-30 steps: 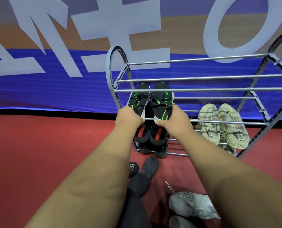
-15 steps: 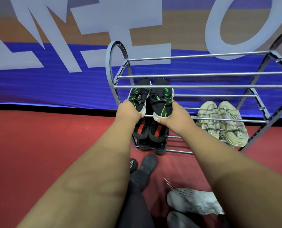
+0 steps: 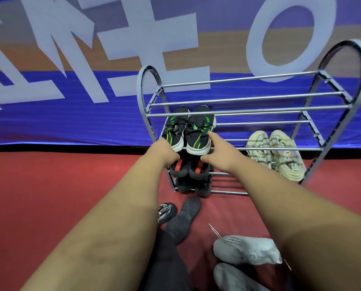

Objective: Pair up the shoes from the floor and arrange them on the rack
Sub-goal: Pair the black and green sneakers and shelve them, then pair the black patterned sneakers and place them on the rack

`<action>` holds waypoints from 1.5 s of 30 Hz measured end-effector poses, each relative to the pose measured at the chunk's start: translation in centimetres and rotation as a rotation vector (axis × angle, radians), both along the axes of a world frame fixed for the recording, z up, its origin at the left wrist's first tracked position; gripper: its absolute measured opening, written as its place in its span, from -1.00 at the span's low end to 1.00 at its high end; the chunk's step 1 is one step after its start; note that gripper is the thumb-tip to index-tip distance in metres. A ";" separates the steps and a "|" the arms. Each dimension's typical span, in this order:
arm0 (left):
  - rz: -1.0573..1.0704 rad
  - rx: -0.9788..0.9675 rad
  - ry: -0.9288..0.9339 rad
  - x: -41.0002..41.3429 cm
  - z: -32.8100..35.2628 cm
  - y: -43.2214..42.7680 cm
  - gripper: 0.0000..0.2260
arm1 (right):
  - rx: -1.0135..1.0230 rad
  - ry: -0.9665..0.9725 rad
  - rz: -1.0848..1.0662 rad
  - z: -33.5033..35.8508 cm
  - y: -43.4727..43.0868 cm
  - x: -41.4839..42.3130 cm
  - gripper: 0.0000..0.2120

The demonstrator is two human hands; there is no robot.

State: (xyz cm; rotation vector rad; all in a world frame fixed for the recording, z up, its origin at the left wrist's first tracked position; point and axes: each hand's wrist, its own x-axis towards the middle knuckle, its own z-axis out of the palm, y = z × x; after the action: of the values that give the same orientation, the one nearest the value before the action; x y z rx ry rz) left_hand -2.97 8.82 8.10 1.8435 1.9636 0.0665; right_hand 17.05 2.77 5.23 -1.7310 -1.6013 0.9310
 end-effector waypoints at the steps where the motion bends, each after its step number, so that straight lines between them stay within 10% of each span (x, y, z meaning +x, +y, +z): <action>1: -0.022 -0.019 -0.013 -0.3 0.1 -0.5 -0.55 | 0.021 -0.011 0.012 0.6 -0.4 0.1 -0.38; 13: -0.248 -0.498 0.098 -0.7 0.3 -5.1 -0.60 | -0.191 -0.504 0.071 -1.0 -5.5 1.9 -0.59; 23: -0.113 -0.453 0.204 -0.4 -20.0 -11.0 -0.56 | -0.493 -0.530 0.203 -16.1 -8.9 1.5 -0.66; 32: 0.251 -0.360 0.095 -5.1 -34.0 -13.1 0.03 | -0.666 -0.512 0.207 -25.8 -12.0 4.1 -0.43; 45: 0.320 -0.398 -0.280 -4.8 -34.3 -12.1 -0.66 | -0.551 -0.410 0.146 -27.4 -10.3 3.4 -0.66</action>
State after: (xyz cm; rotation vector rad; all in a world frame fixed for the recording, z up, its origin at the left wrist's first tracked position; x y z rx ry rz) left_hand -7.79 -3.23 -26.15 1.1941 1.8904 0.0267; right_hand 20.41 -7.50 -22.21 -2.3226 -1.8654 1.2336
